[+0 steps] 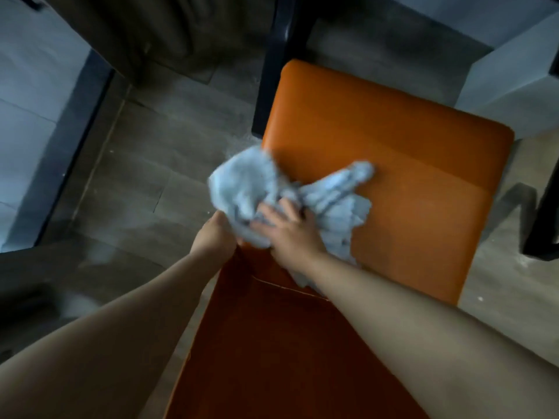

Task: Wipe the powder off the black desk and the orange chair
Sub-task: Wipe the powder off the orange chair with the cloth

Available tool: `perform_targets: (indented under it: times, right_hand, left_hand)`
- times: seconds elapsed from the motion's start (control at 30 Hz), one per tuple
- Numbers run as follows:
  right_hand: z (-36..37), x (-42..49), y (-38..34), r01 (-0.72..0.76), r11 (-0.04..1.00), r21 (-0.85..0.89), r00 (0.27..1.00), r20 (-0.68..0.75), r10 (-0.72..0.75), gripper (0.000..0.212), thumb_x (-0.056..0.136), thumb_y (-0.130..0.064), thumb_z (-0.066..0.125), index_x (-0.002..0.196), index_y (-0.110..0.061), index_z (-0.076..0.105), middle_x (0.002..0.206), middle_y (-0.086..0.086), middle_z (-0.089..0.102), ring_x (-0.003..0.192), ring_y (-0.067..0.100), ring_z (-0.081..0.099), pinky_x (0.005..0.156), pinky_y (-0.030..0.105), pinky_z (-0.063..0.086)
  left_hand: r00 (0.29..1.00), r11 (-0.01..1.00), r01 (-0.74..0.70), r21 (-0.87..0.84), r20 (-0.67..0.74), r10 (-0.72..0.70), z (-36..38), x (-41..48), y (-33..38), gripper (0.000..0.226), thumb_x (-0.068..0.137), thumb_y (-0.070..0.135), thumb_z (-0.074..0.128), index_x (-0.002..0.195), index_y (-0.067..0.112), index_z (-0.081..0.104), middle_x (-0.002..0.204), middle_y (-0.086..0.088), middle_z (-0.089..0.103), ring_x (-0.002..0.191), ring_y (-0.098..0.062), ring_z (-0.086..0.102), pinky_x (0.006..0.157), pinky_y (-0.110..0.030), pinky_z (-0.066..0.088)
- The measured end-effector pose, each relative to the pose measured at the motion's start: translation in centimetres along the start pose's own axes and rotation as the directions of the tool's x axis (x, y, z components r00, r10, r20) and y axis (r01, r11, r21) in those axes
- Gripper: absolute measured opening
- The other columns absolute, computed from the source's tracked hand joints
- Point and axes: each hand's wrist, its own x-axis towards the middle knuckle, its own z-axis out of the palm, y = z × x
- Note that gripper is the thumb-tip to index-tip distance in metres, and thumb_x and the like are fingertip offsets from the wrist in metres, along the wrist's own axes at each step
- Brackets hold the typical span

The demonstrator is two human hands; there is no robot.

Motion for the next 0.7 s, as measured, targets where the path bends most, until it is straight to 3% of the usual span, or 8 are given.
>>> perform_targets:
  times: [0.03, 0.1, 0.17, 0.3, 0.4, 0.5, 0.6, 0.7]
  right_hand:
    - [-0.3, 0.4, 0.1, 0.182, 0.981, -0.072, 0.982, 0.066, -0.177, 0.057, 0.084, -0.02, 0.051, 0.138, -0.038, 0.041, 0.156, -0.009, 0.02, 0.139, 0.027, 0.018, 0.099, 0.047, 0.027]
    - [-1.8, 2.0, 2.5, 0.175, 0.97, -0.167, 0.984, 0.045, -0.17, 0.06, 0.086, -0.019, 0.049, 0.141, -0.039, 0.037, 0.157, -0.008, 0.017, 0.139, 0.025, 0.019, 0.101, 0.045, 0.027]
    - [-4.2, 4.5, 5.8, -0.13, 0.986, -0.1, 0.987, -0.11, 0.119, 0.061, 0.087, -0.022, 0.051, 0.144, -0.036, 0.033, 0.158, -0.002, 0.016, 0.14, 0.029, 0.019, 0.108, 0.045, 0.026]
    - [-8.0, 7.5, 6.6, -0.66, 0.694, 0.289, 0.652, -0.238, 0.72, 0.058, 0.084, -0.031, 0.056, 0.139, -0.035, 0.038, 0.157, -0.003, 0.014, 0.139, 0.035, 0.015, 0.106, 0.054, 0.022]
    - [-5.2, 6.7, 1.8, -0.233, 0.969, -0.077, 0.969, -0.106, 0.225, 0.056, 0.085, -0.027, 0.054, 0.138, -0.036, 0.04, 0.157, -0.008, 0.014, 0.141, 0.032, 0.01, 0.105, 0.054, 0.021]
    - [-3.8, 6.6, 1.0, 0.276, 0.893, -0.355, 0.959, 0.164, -0.231, 0.053, 0.087, -0.037, 0.049, 0.138, -0.039, 0.037, 0.158, -0.009, 0.011, 0.143, 0.025, 0.007, 0.103, 0.056, 0.022]
    - [-7.4, 11.8, 4.3, -0.068, 0.937, -0.343, 0.996, 0.024, 0.081, 0.058, 0.089, -0.047, 0.046, 0.143, -0.046, 0.025, 0.158, -0.013, 0.004, 0.144, 0.025, 0.002, 0.105, 0.065, 0.014]
    - [-12.3, 17.3, 7.5, -0.488, 0.872, -0.024, 0.869, -0.106, 0.483, 0.056, 0.086, -0.047, 0.044, 0.139, -0.052, 0.025, 0.157, -0.016, -0.003, 0.143, 0.032, -0.002, 0.106, 0.062, 0.011]
  left_hand:
    - [1.0, 1.0, 0.01, -0.018, -0.024, -0.01, -0.3, 0.0, -0.7, 0.035, 0.09, 0.009, 0.046, 0.124, 0.007, 0.051, 0.124, -0.019, 0.057, 0.112, -0.036, 0.055, 0.089, -0.036, 0.043]
    - [0.995, 0.987, 0.082, -0.135, -0.04, -0.088, -0.6, 0.2, -2.3, 0.052, 0.087, 0.002, 0.041, 0.136, 0.016, 0.042, 0.132, -0.014, 0.053, 0.107, -0.036, 0.057, 0.082, -0.036, 0.048]
    - [0.986, 0.962, 0.152, -0.228, -0.033, -0.163, -0.9, 0.5, -3.8, 0.066, 0.085, 0.0, 0.038, 0.145, 0.028, 0.029, 0.144, -0.007, 0.042, 0.101, -0.033, 0.06, 0.061, -0.029, 0.049]
    - [0.984, 0.95, 0.166, -0.266, -0.022, -0.178, -1.1, 1.0, -5.4, 0.067, 0.088, 0.0, 0.037, 0.147, 0.03, 0.023, 0.148, -0.005, 0.038, 0.101, -0.029, 0.06, 0.062, -0.026, 0.045]
    - [0.984, 0.957, 0.172, -0.235, -0.012, -0.18, -1.3, 1.0, -5.9, 0.068, 0.086, -0.003, 0.036, 0.146, 0.028, 0.026, 0.145, -0.006, 0.042, 0.093, -0.027, 0.06, 0.058, -0.026, 0.044]
    - [0.982, 0.952, 0.154, -0.266, -0.064, -0.176, -1.7, 1.5, -5.4, 0.063, 0.086, 0.002, 0.039, 0.144, 0.025, 0.031, 0.141, -0.01, 0.046, 0.106, -0.029, 0.056, 0.073, -0.028, 0.044]
    - [0.98, 0.895, 0.141, -0.423, -0.069, -0.187, -1.8, 2.5, -4.0, 0.061, 0.087, 0.004, 0.04, 0.143, 0.026, 0.032, 0.143, -0.006, 0.044, 0.094, -0.023, 0.059, 0.066, -0.026, 0.045]
    - [0.982, 0.851, 0.134, -0.508, -0.049, -0.185, -1.5, 3.1, -3.0, 0.06, 0.087, 0.006, 0.041, 0.142, 0.029, 0.032, 0.143, -0.004, 0.044, 0.1, -0.027, 0.061, 0.071, -0.03, 0.049]
